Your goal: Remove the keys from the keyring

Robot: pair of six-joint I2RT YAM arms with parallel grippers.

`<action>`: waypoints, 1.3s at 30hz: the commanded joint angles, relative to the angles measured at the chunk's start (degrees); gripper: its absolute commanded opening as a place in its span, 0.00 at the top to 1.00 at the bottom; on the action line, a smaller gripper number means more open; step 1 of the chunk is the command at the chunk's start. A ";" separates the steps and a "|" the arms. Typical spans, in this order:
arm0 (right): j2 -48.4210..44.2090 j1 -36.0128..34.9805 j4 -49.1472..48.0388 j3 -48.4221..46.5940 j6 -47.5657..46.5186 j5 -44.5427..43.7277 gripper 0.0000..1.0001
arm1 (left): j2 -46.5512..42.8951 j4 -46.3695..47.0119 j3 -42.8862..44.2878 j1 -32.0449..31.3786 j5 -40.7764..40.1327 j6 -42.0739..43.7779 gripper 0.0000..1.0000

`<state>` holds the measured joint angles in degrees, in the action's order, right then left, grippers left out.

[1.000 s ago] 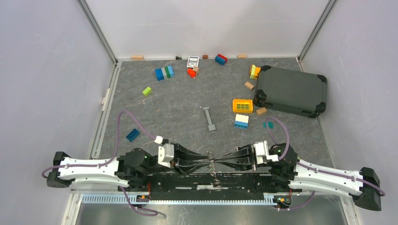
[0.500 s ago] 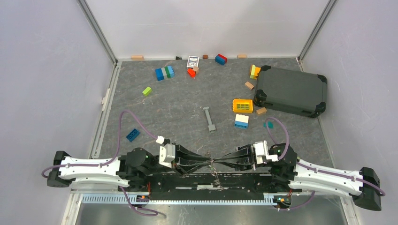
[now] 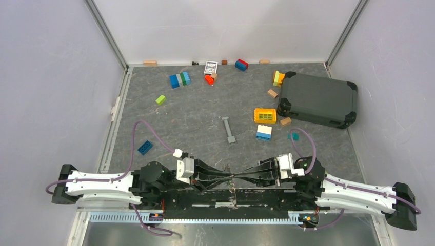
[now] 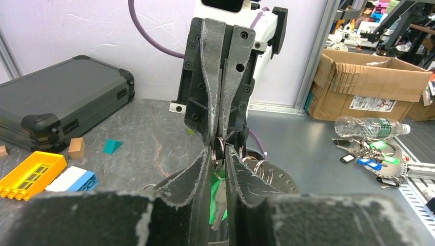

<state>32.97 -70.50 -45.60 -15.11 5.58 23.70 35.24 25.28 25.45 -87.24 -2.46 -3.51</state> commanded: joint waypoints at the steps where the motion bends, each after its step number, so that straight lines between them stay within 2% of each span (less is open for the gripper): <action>1: -0.41 -0.08 -5.08 -0.15 1.10 -0.39 1.00 | 0.16 3.27 1.18 -0.08 0.44 1.45 0.80; 8: -0.45 -0.08 -6.35 0.37 1.92 -0.50 1.00 | 0.76 3.76 0.87 -0.12 0.44 1.27 0.82; 18: 0.22 -0.08 -9.26 1.32 3.52 -0.97 1.00 | 1.23 4.54 0.38 -0.18 0.44 0.73 0.77; 31: -0.16 -0.08 -10.73 2.15 4.20 -2.41 1.00 | 1.32 4.47 0.12 -0.07 0.26 0.43 0.76; 35: -0.59 -0.08 -10.65 2.50 4.11 -3.15 1.00 | 0.99 4.05 0.06 -0.10 0.11 0.34 0.71; 39: -0.62 -0.08 -10.69 2.32 4.14 -3.31 1.00 | 0.86 3.85 -0.09 -0.10 -0.08 0.34 0.74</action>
<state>33.08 -70.50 -51.83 -12.45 9.37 21.93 36.58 27.57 25.45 -87.24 -2.46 -3.55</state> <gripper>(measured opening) 0.004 0.284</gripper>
